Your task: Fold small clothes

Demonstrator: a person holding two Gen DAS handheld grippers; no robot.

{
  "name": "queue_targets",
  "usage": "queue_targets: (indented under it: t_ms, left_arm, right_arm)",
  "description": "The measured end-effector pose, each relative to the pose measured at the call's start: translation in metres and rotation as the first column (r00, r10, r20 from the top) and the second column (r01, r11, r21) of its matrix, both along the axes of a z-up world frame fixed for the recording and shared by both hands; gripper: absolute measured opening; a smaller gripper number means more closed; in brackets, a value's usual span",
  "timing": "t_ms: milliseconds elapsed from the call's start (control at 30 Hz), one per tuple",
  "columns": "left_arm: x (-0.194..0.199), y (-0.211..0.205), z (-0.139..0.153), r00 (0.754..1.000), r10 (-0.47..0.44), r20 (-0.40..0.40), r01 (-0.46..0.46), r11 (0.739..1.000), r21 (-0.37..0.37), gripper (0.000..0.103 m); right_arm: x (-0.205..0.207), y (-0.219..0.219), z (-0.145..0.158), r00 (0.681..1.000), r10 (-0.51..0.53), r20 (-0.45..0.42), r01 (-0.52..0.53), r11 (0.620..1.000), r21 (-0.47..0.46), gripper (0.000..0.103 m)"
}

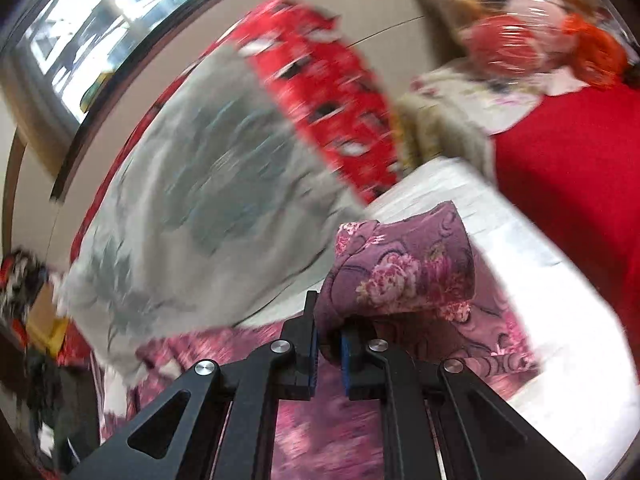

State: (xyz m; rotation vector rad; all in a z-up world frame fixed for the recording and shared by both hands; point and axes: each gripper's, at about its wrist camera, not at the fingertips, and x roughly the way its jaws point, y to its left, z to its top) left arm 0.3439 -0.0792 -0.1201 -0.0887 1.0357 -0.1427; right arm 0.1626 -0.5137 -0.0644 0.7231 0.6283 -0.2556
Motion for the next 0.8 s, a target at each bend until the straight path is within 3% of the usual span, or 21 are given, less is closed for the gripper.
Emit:
queue_targets:
  t_ms: [167,467,700,800]
  left_arm:
    - [0.003,0.016,0.004,1.000,0.014,-0.011,-0.014,0.998,-0.059,0.082]
    - [-0.001,0.025,0.007,1.000,-0.005,-0.006,0.005,0.998,-0.062,0.082]
    - [0.000,0.034,0.011,1.000,0.011,-0.001,-0.011,0.996,-0.091,0.082]
    - [0.000,0.037,0.012,1.000,0.015,-0.003,-0.015,0.995,-0.101,0.082]
  right_arm:
    - [0.020,0.062,0.001,0.993,0.115,-0.008,-0.115,0.993,-0.012,0.009]
    - [0.048,0.171,-0.003,0.949,0.311,-0.057,-0.315,0.945,-0.085,0.012]
    - [0.057,0.238,-0.014,0.891,0.440,-0.113,-0.452,0.883,-0.128,0.016]
    - [0.056,0.268,-0.026,0.844,0.509,-0.167,-0.531,0.836,-0.134,0.018]
